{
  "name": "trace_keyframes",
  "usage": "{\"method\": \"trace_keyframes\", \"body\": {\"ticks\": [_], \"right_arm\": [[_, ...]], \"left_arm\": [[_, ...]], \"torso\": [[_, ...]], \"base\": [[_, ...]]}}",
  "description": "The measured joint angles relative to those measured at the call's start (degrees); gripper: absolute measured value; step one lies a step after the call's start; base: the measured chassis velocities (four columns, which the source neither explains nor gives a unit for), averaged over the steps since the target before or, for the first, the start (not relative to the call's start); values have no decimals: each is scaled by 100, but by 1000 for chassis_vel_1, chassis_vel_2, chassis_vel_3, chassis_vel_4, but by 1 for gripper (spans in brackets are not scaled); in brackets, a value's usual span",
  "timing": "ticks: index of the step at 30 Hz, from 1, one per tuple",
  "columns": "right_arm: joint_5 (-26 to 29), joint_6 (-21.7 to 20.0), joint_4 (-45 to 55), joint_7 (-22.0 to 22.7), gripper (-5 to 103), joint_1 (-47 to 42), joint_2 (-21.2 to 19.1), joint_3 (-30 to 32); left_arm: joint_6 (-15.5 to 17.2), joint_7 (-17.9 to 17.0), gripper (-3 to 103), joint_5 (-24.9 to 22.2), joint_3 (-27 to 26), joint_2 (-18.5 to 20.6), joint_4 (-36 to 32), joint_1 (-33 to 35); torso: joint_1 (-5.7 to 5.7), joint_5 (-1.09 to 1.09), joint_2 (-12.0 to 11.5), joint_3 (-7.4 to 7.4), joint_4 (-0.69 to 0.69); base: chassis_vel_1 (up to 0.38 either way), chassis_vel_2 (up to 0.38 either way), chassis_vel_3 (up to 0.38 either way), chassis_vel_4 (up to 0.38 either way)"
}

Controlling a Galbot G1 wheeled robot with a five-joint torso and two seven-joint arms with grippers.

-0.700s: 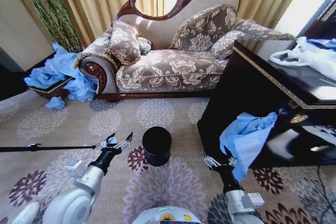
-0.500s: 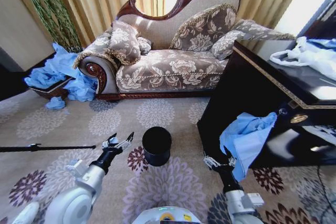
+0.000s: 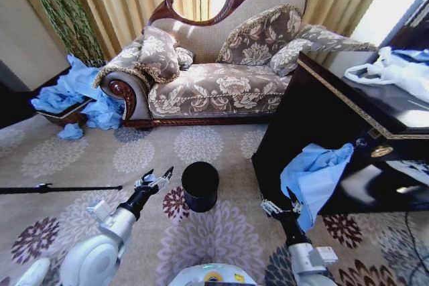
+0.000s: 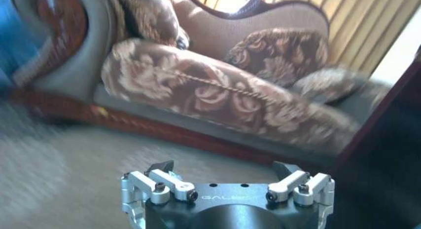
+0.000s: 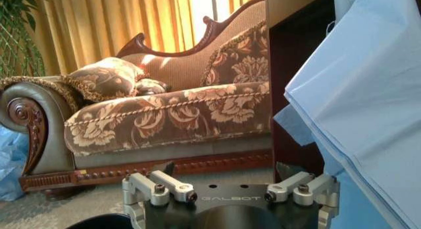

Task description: Place a garbage bag over the trash bin.

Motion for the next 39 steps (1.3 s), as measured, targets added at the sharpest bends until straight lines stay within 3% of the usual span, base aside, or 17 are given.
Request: {"method": "trace_keyframes", "body": {"ticks": [2, 3, 5, 18, 19, 20, 22, 23, 24, 25, 26, 28, 32, 34, 35, 36, 39], "right_arm": [[-7, 0, 0, 0, 100, 2, 0, 0], [-7, 0, 0, 0, 100, 2, 0, 0], [-17, 1, -4, 0, 100, 16, 23, 0], [-23, 13, 24, 0, 100, 21, 42, -16], [-35, 13, 13, 0, 100, 24, 45, -33], [-35, 13, 13, 0, 100, 24, 45, -33], [-73, 13, -48, -2, 100, 43, 48, -76], [-73, 13, -48, -2, 100, 43, 48, -76], [-90, 13, -91, -2, 100, 52, 42, -102], [-94, 13, -135, -1, 100, 66, 14, -130], [-94, 13, -135, -1, 100, 66, 14, -130], [-106, 3, -349, 3, 100, 178, -246, -236], [-112, 10, -459, -1, 100, 190, -359, -245], [-64, 49, -533, -1, 100, 217, -409, -246], [-42, 84, -599, 1, 100, 263, -429, -244], [-42, 84, -599, 1, 100, 263, -429, -244], [0, 115, -742, 4, 100, 359, -494, -249]], "left_arm": [[-281, 44, 100, 1014, -4, 5, 105, 42], [-281, 44, 100, 1014, -4, 5, 105, 42], [-570, 150, 100, 1674, -67, -19, 150, 141], [-617, 178, 100, 1679, -34, -74, 89, 212], [-500, 169, 100, 1347, 36, -26, 61, 171], [-500, 169, 100, 1347, 36, -26, 61, 171], [-105, -80, 100, 165, 413, 182, 13, -105], [-105, -80, 100, 165, 413, 182, 13, -105], [73, -219, 100, -491, 705, 331, 18, -351], [153, -290, 100, -849, 925, 446, 54, -510], [153, -290, 100, -849, 925, 446, 54, -510], [275, -318, 100, -1442, 1427, 761, 231, -826], [372, -340, 100, -1994, 1874, 1012, 428, -1307], [461, -425, 100, -2623, 2292, 1103, 604, -1900], [518, -579, 100, -3088, 2537, 1104, 684, -2264], [518, -579, 100, -3088, 2537, 1104, 684, -2264], [693, -1377, 100, -4603, 3254, 1002, 840, -3497]], "torso": [[0, -1, 0, 0, 0], [0, -1, 0, 0, 0], [0, 0, 0, 0, 0], [0, 0, 0, 0, 1], [0, 0, 0, 0, 2], [0, 0, 0, 0, 2], [0, 0, 0, 0, 2], [0, 0, 0, 0, 2], [0, 0, 0, 0, -1], [0, -1, 0, 0, -5], [0, -1, 0, 0, -5], [0, 1, 0, 0, 5], [0, 0, 0, 0, 1], [0, 0, 0, 1, 0], [0, 0, 0, 1, 2], [0, 0, 0, 1, 2], [0, -1, 0, 1, 1]], "base": [[0, 0, 0, 0], [0, 0, 0, 0], [0, 0, 0, 0], [0, 0, 0, 0], [0, 0, 0, 0], [0, 0, 0, 0], [0, 0, 0, 0], [0, 0, 0, 0], [0, 0, 0, 0], [0, 0, 0, 0], [0, 0, 0, 0], [0, 0, 0, 0], [0, 0, 0, 0], [0, 0, 0, 0], [0, 0, 0, 0], [0, 0, 0, 0], [0, 0, 0, 0]]}}
